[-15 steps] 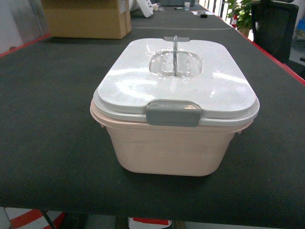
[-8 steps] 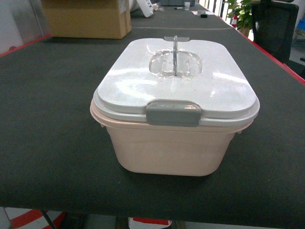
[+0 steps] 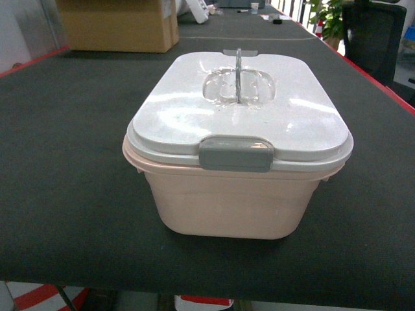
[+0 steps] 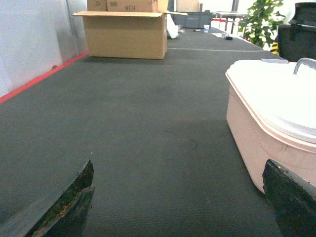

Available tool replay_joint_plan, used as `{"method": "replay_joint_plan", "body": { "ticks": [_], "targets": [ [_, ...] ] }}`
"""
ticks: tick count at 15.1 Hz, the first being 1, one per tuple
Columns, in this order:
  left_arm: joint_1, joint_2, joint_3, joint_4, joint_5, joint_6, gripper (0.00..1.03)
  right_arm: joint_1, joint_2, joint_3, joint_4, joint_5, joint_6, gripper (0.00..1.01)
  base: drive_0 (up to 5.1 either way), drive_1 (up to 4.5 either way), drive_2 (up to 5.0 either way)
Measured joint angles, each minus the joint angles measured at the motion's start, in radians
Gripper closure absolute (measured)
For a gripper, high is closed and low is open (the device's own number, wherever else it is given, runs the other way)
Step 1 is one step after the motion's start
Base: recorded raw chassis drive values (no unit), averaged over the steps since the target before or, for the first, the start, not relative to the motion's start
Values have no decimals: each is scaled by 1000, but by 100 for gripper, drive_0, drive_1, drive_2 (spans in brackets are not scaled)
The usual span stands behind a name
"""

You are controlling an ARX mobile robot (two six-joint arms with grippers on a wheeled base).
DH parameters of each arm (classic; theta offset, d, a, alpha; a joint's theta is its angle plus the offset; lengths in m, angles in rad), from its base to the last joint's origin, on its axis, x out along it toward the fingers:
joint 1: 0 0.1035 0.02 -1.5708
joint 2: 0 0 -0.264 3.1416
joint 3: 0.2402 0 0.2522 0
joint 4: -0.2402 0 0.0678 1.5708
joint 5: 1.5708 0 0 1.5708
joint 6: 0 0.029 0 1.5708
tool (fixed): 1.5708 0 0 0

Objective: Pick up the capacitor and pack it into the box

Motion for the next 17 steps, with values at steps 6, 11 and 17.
{"method": "replay_joint_plan", "body": {
  "ticks": [6, 11, 17],
  "targets": [
    [0, 0, 0, 0, 0, 0, 5, 0, 0, 0, 0, 0, 0, 3, 0, 0, 0],
    [0, 0, 0, 0, 0, 0, 5, 0, 0, 0, 0, 0, 0, 3, 0, 0, 0],
    [0, 0, 0, 0, 0, 0, 5, 0, 0, 0, 0, 0, 0, 3, 0, 0, 0]
  ]
}}
